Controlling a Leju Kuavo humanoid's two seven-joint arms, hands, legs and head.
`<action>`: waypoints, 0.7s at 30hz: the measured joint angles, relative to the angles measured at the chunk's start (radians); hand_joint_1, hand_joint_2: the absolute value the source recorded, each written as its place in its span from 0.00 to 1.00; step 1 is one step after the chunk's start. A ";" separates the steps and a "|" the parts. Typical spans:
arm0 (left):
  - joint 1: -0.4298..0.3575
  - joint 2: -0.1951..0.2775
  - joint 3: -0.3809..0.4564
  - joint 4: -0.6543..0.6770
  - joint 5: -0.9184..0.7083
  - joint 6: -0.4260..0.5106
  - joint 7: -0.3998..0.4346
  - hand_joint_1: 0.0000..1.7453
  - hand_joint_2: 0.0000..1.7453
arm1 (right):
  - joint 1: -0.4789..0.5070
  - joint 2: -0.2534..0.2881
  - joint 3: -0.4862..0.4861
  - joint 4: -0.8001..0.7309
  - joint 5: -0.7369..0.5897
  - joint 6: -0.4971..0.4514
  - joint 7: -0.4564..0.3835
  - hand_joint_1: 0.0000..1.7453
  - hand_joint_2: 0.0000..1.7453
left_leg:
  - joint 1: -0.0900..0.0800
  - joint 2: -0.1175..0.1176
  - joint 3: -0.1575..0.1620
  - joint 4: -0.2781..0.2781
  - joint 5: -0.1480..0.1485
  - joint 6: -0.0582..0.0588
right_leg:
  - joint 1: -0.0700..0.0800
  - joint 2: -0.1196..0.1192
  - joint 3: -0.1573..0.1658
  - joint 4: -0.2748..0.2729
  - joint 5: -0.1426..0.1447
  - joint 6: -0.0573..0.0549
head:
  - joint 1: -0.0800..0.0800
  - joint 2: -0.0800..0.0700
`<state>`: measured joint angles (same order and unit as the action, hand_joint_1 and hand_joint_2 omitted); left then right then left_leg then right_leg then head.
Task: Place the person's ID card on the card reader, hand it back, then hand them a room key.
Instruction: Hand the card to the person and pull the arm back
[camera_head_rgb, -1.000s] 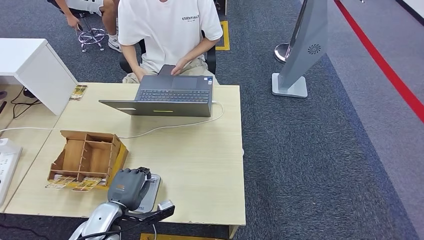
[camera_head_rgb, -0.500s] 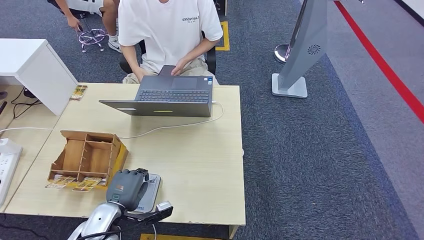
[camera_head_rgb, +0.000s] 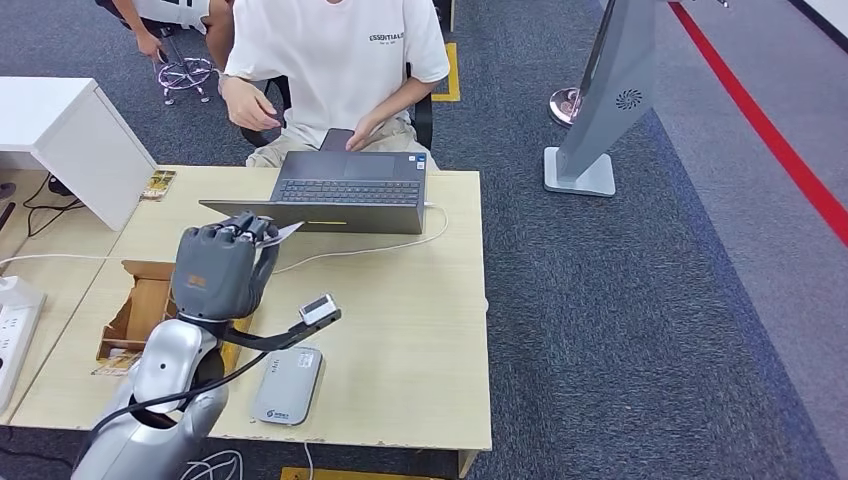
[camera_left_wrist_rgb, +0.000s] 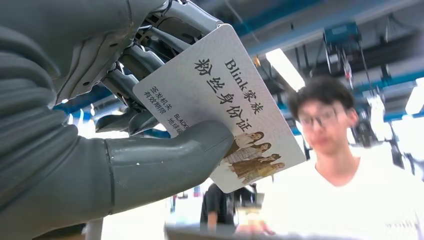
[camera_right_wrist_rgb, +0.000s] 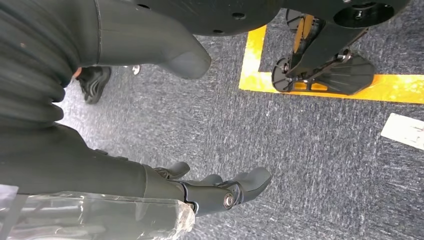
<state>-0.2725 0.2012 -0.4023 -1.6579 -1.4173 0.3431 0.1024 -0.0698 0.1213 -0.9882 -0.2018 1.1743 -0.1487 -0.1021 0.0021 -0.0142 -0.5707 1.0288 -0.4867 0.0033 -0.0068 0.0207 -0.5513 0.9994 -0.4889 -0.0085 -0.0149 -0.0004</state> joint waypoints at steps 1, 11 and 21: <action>-0.022 -0.003 0.000 0.001 -0.012 0.004 0.004 1.00 1.00 | -0.002 0.000 0.001 0.000 0.004 0.001 0.004 0.00 1.00 | 0.000 0.000 0.000 0.000 0.000 0.000 | 0.000 0.000 0.000 0.000 0.000 0.000 | 0.000 0.000; -0.249 -0.078 0.004 0.143 -0.068 0.056 0.026 1.00 1.00 | -0.034 0.000 0.022 0.000 0.029 0.020 0.053 0.00 1.00 | 0.000 0.000 0.000 0.000 0.000 0.000 | 0.000 0.000 0.000 0.000 0.001 0.000 | 0.000 0.000; -0.461 -0.183 0.004 0.456 -0.059 0.088 0.054 0.25 1.00 | -0.058 -0.005 0.043 -0.001 0.048 0.042 0.085 0.00 1.00 | 0.000 0.000 0.000 0.001 0.001 0.001 | 0.000 0.001 0.000 0.000 0.001 0.000 | 0.000 0.000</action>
<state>-0.7332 0.0180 -0.3981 -1.2021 -1.4765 0.4307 0.1568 -0.1283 0.1166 -0.9448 -0.2029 1.2221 -0.1064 -0.0169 0.0021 -0.0140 -0.5710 1.0298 -0.4860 0.0041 -0.0068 0.0213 -0.5515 0.9994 -0.4877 -0.0082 -0.0149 -0.0004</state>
